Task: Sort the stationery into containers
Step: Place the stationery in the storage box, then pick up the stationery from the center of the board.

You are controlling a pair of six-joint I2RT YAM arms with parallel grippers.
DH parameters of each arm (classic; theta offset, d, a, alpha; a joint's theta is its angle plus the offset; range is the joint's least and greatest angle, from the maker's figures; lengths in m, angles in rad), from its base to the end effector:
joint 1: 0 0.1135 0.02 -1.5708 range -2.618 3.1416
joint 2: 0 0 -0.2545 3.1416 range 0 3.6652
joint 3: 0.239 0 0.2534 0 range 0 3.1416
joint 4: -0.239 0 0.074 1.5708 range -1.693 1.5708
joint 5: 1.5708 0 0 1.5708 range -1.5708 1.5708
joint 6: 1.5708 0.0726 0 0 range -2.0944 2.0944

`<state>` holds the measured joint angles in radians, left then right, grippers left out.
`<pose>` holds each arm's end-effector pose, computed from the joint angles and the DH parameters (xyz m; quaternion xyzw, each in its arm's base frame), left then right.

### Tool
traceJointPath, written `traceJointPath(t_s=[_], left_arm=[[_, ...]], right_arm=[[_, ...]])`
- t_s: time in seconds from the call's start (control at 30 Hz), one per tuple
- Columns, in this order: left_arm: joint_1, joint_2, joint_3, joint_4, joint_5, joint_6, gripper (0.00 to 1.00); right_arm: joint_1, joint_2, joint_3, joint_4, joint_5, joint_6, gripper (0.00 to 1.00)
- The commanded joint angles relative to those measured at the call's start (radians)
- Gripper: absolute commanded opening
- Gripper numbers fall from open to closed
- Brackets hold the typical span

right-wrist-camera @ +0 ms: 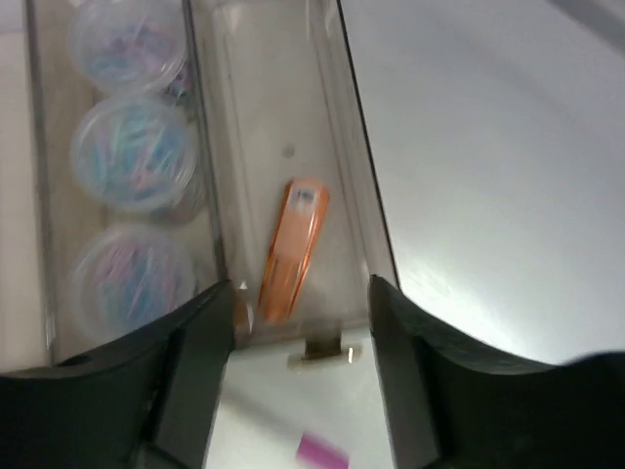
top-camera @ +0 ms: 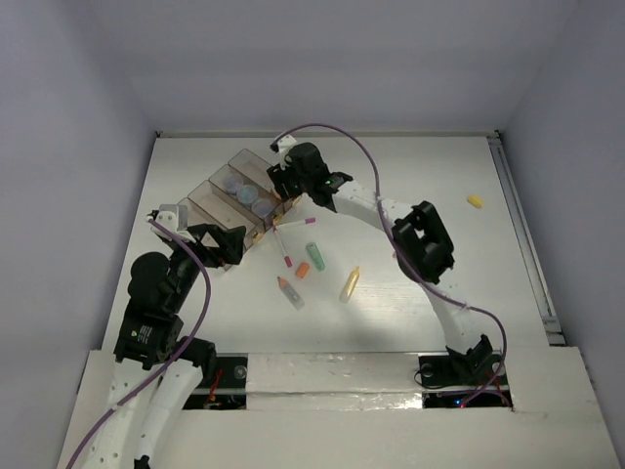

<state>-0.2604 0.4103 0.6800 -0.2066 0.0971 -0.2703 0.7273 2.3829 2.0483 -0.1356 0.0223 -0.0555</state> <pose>0.1469 -0.0464 0.3477 0.0320 0.6838 -0.2230 0.6940 0.4400 0.3895 0.1980 -0.3198 0.7901 0.1634 0.4968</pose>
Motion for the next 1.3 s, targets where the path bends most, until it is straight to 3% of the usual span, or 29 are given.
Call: traceJointPath(t_s=[0.0, 0.07, 0.1, 0.2, 0.33, 0.5, 0.57, 0.73, 0.8, 0.97, 1.03, 1.17, 1.27], left_arm=[[0.003, -0.001, -0.003, 0.041, 0.004, 0.005, 0.99], [0.003, -0.004, -0.002, 0.042, 0.010, 0.006, 0.99], [0.003, -0.004, -0.005, 0.044, 0.012, 0.006, 0.99], [0.003, -0.008, -0.005, 0.045, 0.016, 0.006, 0.99], [0.003, -0.018, -0.005, 0.046, 0.019, 0.008, 0.99], [0.003, -0.024, -0.007, 0.047, 0.021, 0.008, 0.99], [0.003, -0.027, -0.005, 0.046, 0.020, 0.006, 0.99], [0.003, -0.030, -0.005, 0.046, 0.018, 0.006, 0.99], [0.003, -0.030, -0.007, 0.044, 0.016, 0.005, 0.99], [0.003, -0.030, -0.007, 0.044, 0.015, 0.005, 0.99], [0.003, -0.030, -0.005, 0.044, 0.016, 0.005, 0.99], [0.003, -0.031, -0.005, 0.044, 0.015, 0.005, 0.99], [0.003, -0.031, -0.005, 0.044, 0.018, 0.005, 0.99]], right_arm=[[-0.002, -0.258, -0.193, 0.190, 0.016, 0.054, 0.60], [-0.002, -0.403, -0.393, 0.255, 0.022, 0.135, 0.50], [-0.002, -0.445, -0.451, 0.261, 0.036, 0.157, 0.32], [-0.002, -0.579, -0.641, 0.231, 0.038, 0.230, 0.11], [0.009, -0.689, -0.816, 0.145, 0.042, 0.284, 0.00], [0.041, -0.789, -0.965, 0.067, 0.053, 0.342, 0.00], [0.053, -0.789, -0.975, 0.044, 0.048, 0.350, 0.05], [0.093, -0.732, -0.965, 0.005, 0.059, 0.355, 0.15], [0.106, -0.693, -0.950, -0.004, 0.057, 0.359, 0.24], [0.115, -0.613, -0.909, -0.025, 0.074, 0.359, 0.29], [0.115, -0.579, -0.887, -0.042, 0.083, 0.358, 0.38], [0.115, -0.550, -0.863, -0.053, 0.082, 0.353, 0.39], [0.124, -0.530, -0.844, -0.065, 0.067, 0.347, 0.48]])
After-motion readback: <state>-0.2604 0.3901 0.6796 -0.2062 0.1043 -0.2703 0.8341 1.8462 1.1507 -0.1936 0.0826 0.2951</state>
